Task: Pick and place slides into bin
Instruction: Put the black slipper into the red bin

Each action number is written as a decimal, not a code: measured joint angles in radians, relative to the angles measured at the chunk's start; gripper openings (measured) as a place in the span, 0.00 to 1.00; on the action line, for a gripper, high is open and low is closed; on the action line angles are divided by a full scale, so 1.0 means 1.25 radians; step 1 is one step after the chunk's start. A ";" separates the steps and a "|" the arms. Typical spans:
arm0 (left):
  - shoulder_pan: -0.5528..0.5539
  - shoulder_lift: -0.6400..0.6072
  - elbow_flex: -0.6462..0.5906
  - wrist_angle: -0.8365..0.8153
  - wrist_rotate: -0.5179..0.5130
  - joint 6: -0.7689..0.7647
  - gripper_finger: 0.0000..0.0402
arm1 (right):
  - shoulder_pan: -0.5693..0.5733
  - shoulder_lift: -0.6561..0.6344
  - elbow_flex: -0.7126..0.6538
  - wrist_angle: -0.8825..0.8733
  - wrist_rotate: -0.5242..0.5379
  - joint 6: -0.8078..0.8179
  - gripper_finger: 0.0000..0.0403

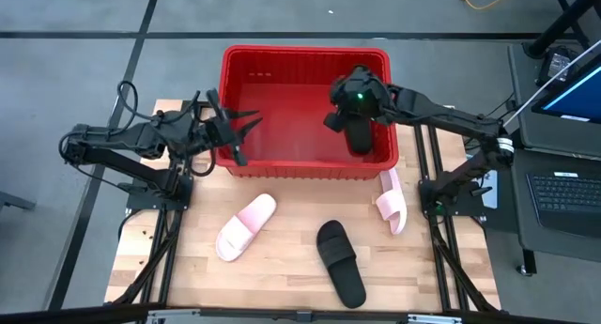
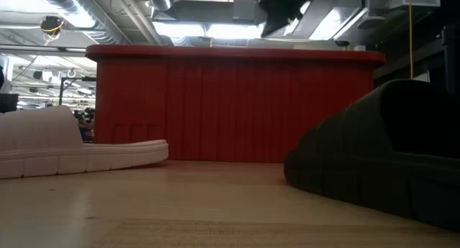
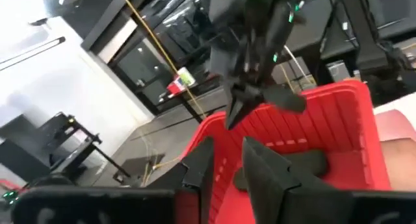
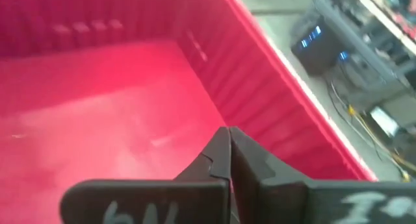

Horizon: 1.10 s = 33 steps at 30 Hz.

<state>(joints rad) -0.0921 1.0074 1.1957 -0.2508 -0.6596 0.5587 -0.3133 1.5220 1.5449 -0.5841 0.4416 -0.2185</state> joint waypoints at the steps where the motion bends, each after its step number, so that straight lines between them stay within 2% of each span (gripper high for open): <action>1: 0.000 -0.003 0.000 -0.012 0.003 -0.001 0.16 | 0.017 -0.008 0.009 -0.012 0.000 0.000 0.01; 5: 0.000 -0.014 0.000 -0.074 0.007 -0.019 0.08 | 0.097 -0.038 0.019 -0.066 -0.001 0.012 0.01; 8: 0.000 -0.020 0.000 -0.122 0.066 -0.035 0.02 | 0.172 -0.052 0.018 -0.103 -0.002 0.079 0.01; 13: 0.000 -0.023 -0.011 -0.141 0.194 -0.059 0.01 | 0.307 -0.061 0.018 -0.118 -0.002 0.176 0.00; 17: 0.000 -0.023 -0.049 -0.101 0.234 -0.092 0.00 | 0.404 -0.061 0.018 -0.119 0.001 0.203 0.00; 23: -0.041 -0.022 -0.101 -0.079 0.234 -0.161 0.00 | 0.530 -0.061 0.018 -0.189 0.004 0.270 0.00; 26: -0.080 -0.022 -0.125 -0.037 0.222 -0.209 0.00 | 0.590 -0.061 0.017 -0.297 0.007 0.384 0.00; 29: -0.125 -0.019 -0.132 0.011 0.180 -0.260 0.00 | 0.659 -0.061 0.017 -0.352 0.007 0.505 0.00; 33: -0.187 -0.008 -0.134 0.057 0.111 -0.271 0.00 | 0.755 -0.056 0.017 -0.356 0.007 0.553 0.00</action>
<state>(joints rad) -0.3262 0.9972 1.0286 -0.1796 -0.5213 0.2197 0.6303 1.4521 1.5665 -1.0291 0.4506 0.4728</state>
